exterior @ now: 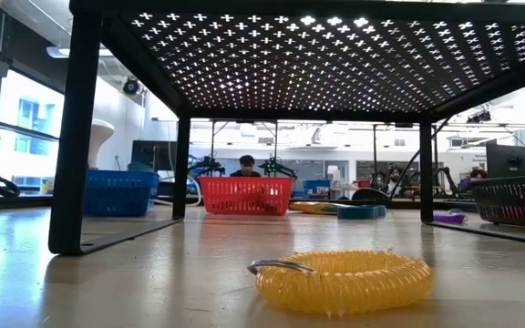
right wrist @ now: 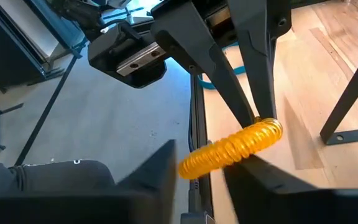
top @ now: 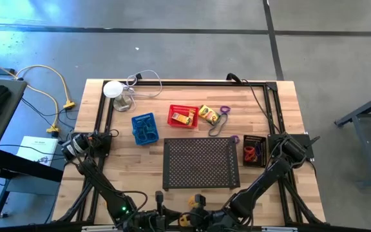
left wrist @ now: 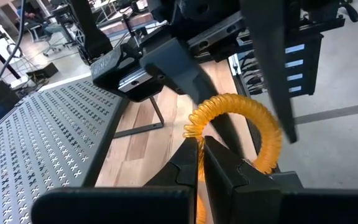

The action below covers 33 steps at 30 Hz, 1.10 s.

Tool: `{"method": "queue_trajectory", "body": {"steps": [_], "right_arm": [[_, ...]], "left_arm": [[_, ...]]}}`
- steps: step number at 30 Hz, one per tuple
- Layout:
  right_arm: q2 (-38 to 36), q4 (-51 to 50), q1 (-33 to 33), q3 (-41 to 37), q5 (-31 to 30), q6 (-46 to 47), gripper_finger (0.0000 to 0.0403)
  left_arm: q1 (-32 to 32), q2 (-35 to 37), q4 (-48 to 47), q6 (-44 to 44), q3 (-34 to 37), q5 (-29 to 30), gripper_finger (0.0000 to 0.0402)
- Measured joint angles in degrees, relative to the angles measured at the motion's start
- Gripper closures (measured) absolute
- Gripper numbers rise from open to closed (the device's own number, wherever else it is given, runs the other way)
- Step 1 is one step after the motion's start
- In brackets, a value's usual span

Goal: Pick & Place Office Desk Supplies
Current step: Put he yellow spring keychain into the black bin

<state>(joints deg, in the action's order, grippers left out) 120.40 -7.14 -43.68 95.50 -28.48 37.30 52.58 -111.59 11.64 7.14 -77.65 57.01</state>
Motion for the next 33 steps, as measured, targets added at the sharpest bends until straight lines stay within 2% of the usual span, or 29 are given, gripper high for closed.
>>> {"method": "queue_trajectory", "body": {"steps": [4,11,14,23,28,33], "right_arm": [[0.0,-0.1,0.0,0.0,0.1,-0.4,0.0382],[0.0,-0.2,0.0,0.0,0.2,-0.9,0.0386],[0.0,-0.8,0.0,0.0,0.3,-0.8,0.0387],[0.0,-4.3,-2.0,0.0,4.0,0.3,0.0388],[-0.3,-14.8,-7.0,0.0,0.7,8.5,0.0388],[-1.1,-29.4,-13.0,0.0,-3.2,24.6,0.0389]], "left_arm": [[0.0,0.0,0.0,1.4,0.0,-0.1,0.0397],[-0.2,0.0,0.0,1.9,0.0,-3.7,0.0397],[-0.7,0.0,0.0,5.2,0.0,-6.0,0.0386],[-2.1,0.0,0.1,10.0,0.0,-14.0,0.0291],[-1.8,0.0,0.0,10.3,0.0,-16.4,0.0251],[-1.1,0.0,0.0,12.0,0.0,-17.1,0.0242]]}}
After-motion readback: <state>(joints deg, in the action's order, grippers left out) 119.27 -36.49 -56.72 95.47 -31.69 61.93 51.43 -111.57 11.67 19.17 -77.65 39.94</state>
